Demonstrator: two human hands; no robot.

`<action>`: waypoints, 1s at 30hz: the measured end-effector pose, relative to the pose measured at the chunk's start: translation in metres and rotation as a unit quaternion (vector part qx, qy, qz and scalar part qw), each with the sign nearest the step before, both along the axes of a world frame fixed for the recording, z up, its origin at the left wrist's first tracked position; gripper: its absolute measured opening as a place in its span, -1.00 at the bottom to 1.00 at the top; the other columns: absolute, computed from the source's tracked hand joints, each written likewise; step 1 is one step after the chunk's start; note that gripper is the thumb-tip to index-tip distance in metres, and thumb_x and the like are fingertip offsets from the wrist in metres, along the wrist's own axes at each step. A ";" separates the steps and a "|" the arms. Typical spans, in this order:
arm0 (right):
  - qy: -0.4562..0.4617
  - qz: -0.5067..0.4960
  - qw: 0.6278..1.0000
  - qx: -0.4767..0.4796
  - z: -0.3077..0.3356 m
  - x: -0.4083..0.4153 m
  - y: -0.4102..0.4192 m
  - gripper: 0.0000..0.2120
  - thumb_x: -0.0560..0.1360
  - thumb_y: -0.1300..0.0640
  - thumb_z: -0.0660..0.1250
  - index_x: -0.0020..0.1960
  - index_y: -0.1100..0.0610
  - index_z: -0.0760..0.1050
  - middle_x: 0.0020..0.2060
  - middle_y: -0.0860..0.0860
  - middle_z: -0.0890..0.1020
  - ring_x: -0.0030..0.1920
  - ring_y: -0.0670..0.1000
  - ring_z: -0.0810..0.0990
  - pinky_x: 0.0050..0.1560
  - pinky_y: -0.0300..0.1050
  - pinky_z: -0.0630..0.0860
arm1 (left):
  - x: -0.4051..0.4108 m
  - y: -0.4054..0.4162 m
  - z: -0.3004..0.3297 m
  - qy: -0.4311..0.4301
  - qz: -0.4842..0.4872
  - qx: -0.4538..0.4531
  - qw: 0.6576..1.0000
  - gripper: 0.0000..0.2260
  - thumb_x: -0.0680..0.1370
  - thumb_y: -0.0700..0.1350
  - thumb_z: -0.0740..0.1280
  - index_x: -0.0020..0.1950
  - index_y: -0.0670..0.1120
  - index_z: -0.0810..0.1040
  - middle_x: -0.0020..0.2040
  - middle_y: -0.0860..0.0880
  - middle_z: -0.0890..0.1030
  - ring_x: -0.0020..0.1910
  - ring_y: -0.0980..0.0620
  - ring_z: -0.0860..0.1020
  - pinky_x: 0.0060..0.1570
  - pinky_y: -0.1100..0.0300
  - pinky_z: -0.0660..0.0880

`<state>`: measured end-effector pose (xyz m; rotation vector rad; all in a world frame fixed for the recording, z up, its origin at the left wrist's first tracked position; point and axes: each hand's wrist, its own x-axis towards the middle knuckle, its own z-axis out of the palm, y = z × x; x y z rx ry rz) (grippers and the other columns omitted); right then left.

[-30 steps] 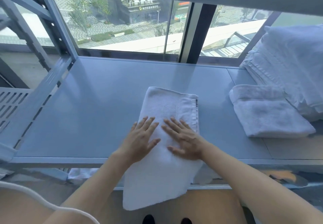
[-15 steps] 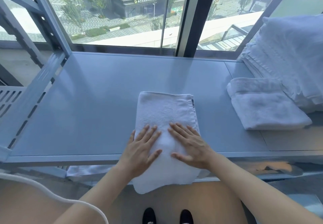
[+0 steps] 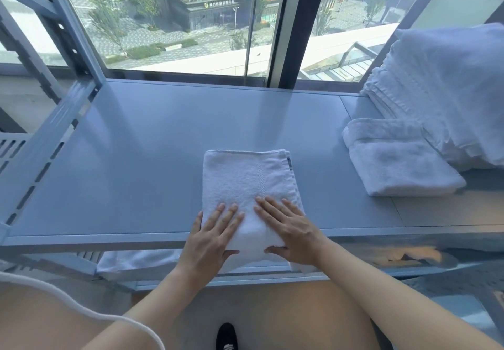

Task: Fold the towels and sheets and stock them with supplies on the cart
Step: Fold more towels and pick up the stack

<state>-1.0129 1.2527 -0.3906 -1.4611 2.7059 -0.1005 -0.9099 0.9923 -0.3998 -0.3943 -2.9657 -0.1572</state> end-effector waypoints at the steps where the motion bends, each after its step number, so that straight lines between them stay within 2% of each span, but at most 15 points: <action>1: 0.005 0.002 1.000 0.004 0.002 0.004 0.000 -0.05 0.58 -0.30 0.29 0.69 0.06 -0.17 0.68 -0.01 -0.14 0.67 0.03 -0.16 0.64 0.15 -0.02 | 0.003 0.003 0.000 0.008 0.005 -0.001 1.000 -0.16 0.39 0.11 0.61 0.60 -0.04 0.36 0.59 -0.04 0.34 0.54 -0.13 0.37 0.30 -0.25 0.48; 3: 0.005 -0.005 1.000 0.007 0.005 0.013 0.002 -0.12 0.61 -0.22 0.31 0.69 0.08 -0.11 0.68 0.00 -0.10 0.67 0.04 -0.13 0.65 0.11 -0.04 | 0.011 0.009 0.002 0.022 0.016 -0.003 1.000 -0.18 0.32 -0.07 0.64 0.55 -0.04 0.44 0.55 -0.05 0.42 0.50 -0.12 0.44 0.27 -0.23 0.49; 5: -0.012 -0.021 1.000 -0.011 0.009 0.024 0.005 -0.18 0.61 -0.06 0.37 0.68 0.11 0.00 0.67 0.02 -0.01 0.66 0.06 -0.03 0.64 0.10 0.01 | 0.019 0.016 0.007 0.056 0.020 -0.001 0.998 -0.28 0.23 -0.23 0.60 0.41 -0.05 0.58 0.44 -0.05 0.55 0.39 -0.09 0.55 0.25 -0.20 0.50; 8: -0.026 -0.040 0.996 -0.076 0.018 0.048 0.015 -0.32 0.53 0.22 0.43 0.60 0.20 0.28 0.60 0.09 0.28 0.59 0.11 0.26 0.57 0.10 0.25 | 0.032 0.030 0.017 0.113 0.021 0.011 0.993 -0.52 0.23 -0.32 0.51 0.13 -0.05 0.67 0.15 -0.01 0.71 0.14 -0.07 0.68 0.27 -0.15 0.50; 9: -0.018 -0.042 0.994 -0.103 0.020 0.056 0.022 -0.38 0.49 0.29 0.45 0.53 0.23 0.40 0.53 0.12 0.40 0.53 0.14 0.38 0.51 0.10 0.37 | 0.039 0.035 0.019 0.125 0.018 0.019 0.992 -0.58 0.25 -0.32 0.48 0.08 -0.05 0.66 0.06 0.01 0.71 0.04 -0.08 0.69 0.24 -0.10 0.52; 11: 0.008 -0.044 0.989 -0.139 0.025 0.076 0.038 -0.46 0.39 0.39 0.49 0.36 0.24 0.57 0.37 0.13 0.59 0.38 0.14 0.57 0.31 0.05 0.57 | 0.058 0.050 0.021 0.130 0.012 0.052 0.990 -0.63 0.28 -0.34 0.45 0.04 -0.06 0.63 -0.04 0.01 0.69 -0.11 -0.11 0.65 0.03 0.02 0.54; 13: 0.026 -0.053 0.987 -0.148 0.029 0.099 0.059 -0.51 0.33 0.45 0.45 0.23 0.19 0.61 0.22 0.06 0.67 0.23 0.12 0.65 0.08 -0.01 0.66 | 0.083 0.070 0.024 0.119 0.017 0.084 0.989 -0.60 0.27 -0.35 0.47 0.05 -0.05 0.63 -0.04 0.03 0.69 -0.15 -0.11 0.64 -0.15 0.08 0.52; 15: 0.042 -0.069 0.986 -0.143 0.034 0.125 0.084 -0.55 0.34 0.47 0.37 0.18 0.16 0.59 0.11 0.03 0.69 0.07 0.13 0.68 -0.09 -0.03 0.63 | 0.108 0.096 0.032 0.105 0.030 0.098 0.989 -0.56 0.24 -0.36 0.48 0.06 -0.04 0.64 -0.02 0.04 0.69 -0.15 -0.08 0.66 -0.24 0.11 0.52; 17: 0.052 -0.086 0.984 -0.146 0.042 0.147 0.109 -0.59 0.36 0.43 0.36 0.16 0.15 0.59 0.05 0.03 0.69 -0.01 0.15 0.66 -0.15 0.00 0.62 | 0.128 0.123 0.044 0.098 0.038 0.100 0.990 -0.53 0.19 -0.37 0.49 0.05 -0.04 0.66 -0.02 0.05 0.70 -0.18 -0.08 0.67 -0.28 0.14 0.52; 22: 0.056 -0.121 0.979 -0.153 0.066 0.197 0.161 -0.55 0.28 0.40 0.40 0.14 0.15 0.60 0.02 0.04 0.69 0.00 0.17 0.66 -0.12 0.04 0.62 | 0.166 0.177 0.084 0.099 0.041 0.097 0.990 -0.51 0.17 -0.39 0.47 0.04 -0.03 0.68 -0.02 0.07 0.71 -0.16 -0.04 0.67 -0.31 0.17 0.52; 27: 0.076 -0.123 0.973 -0.178 0.085 0.226 0.198 -0.67 0.40 0.32 0.35 0.13 0.09 0.59 0.01 0.00 0.68 -0.01 0.12 0.64 -0.08 0.02 0.59 | 0.192 0.215 0.111 0.098 0.042 0.092 0.990 -0.54 0.17 -0.36 0.49 0.00 0.00 0.68 -0.09 0.08 0.70 -0.19 -0.05 0.66 -0.33 0.18 0.47; 30: 0.078 -0.124 0.973 -0.181 0.092 0.232 0.213 -0.68 0.41 0.31 0.34 0.13 0.08 0.58 0.01 0.00 0.67 0.00 0.12 0.64 -0.06 0.03 0.59 | 0.199 0.229 0.121 0.095 0.039 0.095 0.990 -0.53 0.16 -0.36 0.50 -0.01 0.01 0.68 -0.09 0.10 0.70 -0.18 -0.04 0.67 -0.36 0.17 0.49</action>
